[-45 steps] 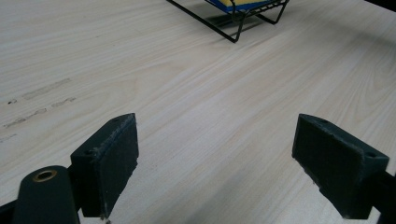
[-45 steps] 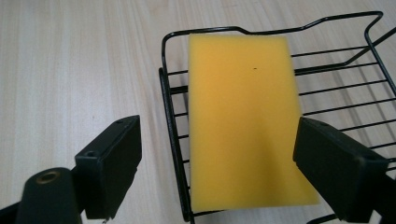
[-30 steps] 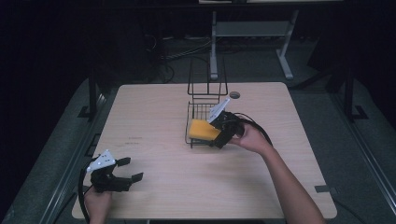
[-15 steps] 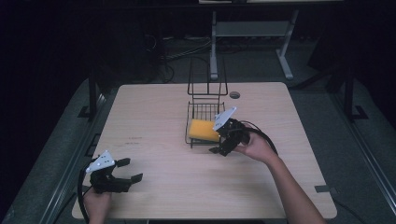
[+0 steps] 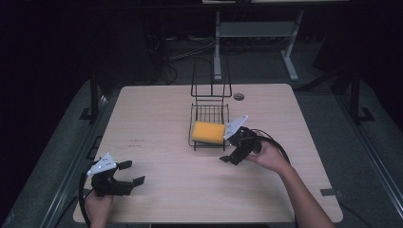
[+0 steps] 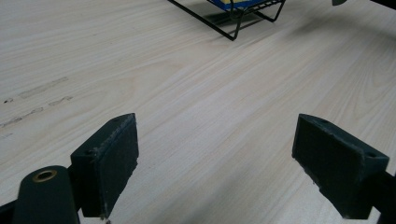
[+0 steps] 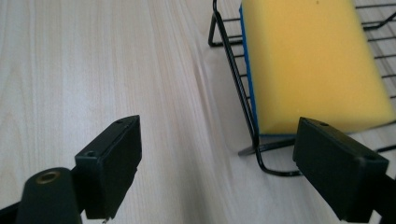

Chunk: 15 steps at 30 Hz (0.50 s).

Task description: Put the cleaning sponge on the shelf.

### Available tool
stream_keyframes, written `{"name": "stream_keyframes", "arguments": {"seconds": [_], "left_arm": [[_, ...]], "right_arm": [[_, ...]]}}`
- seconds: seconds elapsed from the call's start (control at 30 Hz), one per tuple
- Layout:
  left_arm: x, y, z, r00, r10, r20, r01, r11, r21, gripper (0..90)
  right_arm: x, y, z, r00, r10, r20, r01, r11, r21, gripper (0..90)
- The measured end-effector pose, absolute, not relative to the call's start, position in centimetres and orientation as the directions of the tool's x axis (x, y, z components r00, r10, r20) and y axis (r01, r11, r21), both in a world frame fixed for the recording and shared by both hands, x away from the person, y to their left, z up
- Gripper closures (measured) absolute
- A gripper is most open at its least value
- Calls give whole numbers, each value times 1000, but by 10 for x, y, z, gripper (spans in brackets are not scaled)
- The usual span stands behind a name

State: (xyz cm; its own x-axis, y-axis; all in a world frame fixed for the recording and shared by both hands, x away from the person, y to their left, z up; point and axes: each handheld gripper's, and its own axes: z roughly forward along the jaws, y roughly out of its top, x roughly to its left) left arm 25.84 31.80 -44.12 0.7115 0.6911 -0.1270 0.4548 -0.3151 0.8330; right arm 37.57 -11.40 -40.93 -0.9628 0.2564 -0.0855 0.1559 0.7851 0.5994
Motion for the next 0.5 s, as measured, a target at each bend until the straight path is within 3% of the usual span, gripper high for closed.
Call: {"name": "stream_keyframes", "arguments": {"seconds": [0.5], "left_arm": [[259, 318, -441, 711, 692, -126, 454, -315, 833, 141]], "right_arm": [[368, -127, -415, -959, 272, -78, 174, 784, 596, 152]]}}
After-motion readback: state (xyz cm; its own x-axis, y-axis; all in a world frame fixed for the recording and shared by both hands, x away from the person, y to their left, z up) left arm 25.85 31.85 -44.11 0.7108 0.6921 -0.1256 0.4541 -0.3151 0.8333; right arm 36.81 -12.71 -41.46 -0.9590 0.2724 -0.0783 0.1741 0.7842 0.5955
